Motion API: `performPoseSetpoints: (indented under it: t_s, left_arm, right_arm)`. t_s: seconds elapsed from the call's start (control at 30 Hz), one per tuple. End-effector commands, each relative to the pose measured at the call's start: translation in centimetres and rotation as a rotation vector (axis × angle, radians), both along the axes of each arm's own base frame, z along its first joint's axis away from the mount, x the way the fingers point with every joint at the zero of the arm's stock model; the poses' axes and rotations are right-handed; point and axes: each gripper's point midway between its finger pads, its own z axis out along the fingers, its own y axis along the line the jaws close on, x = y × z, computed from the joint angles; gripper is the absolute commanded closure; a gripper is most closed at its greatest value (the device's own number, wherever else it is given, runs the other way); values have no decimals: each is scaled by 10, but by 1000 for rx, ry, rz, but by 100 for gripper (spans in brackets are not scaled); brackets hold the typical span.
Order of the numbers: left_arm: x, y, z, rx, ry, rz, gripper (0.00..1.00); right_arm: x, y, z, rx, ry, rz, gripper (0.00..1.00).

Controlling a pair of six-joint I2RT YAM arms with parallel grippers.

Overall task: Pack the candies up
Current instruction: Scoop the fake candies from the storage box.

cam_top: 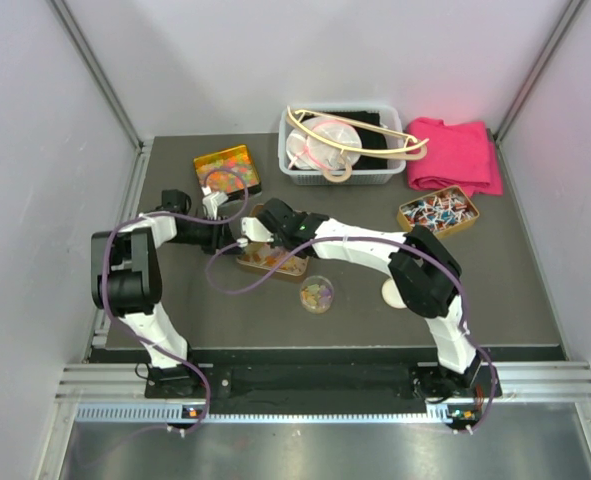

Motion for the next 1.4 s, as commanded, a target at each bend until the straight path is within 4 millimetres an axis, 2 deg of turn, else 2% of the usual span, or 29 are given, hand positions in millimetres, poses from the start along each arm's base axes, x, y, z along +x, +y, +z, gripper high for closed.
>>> performPoseSetpoints:
  t_s: [0.0, 0.17, 0.57, 0.83, 1.0, 1.17, 1.3, 1.37]
  left_arm:
    - [4, -6, -3, 19, -19, -13, 58]
    - [6, -8, 0, 28, -34, -7, 58]
    - [22, -7, 7, 32, -40, 16, 58]
    - [37, -9, 9, 39, -52, 25, 59]
    - [39, -11, 5, 42, -35, 28, 60]
    - [37, -14, -4, 62, -24, 29, 64]
    - [37, -14, -10, 81, -13, 32, 72]
    - [38, -14, -11, 95, -17, 33, 75]
  right_arm:
    - [7, 11, 21, 19, -83, -15, 100]
    - [5, 3, 19, -57, -130, -22, 100]
    - [-5, -3, -21, -217, -151, 58, 100]
    - [-11, 13, -18, -185, -173, 115, 100]
    - [-20, 22, -21, -188, -177, 159, 100]
    - [-32, 29, -27, -178, -166, 209, 100]
    - [-39, 25, -39, -185, -149, 249, 100]
    - [-41, 27, -37, -159, -155, 272, 100]
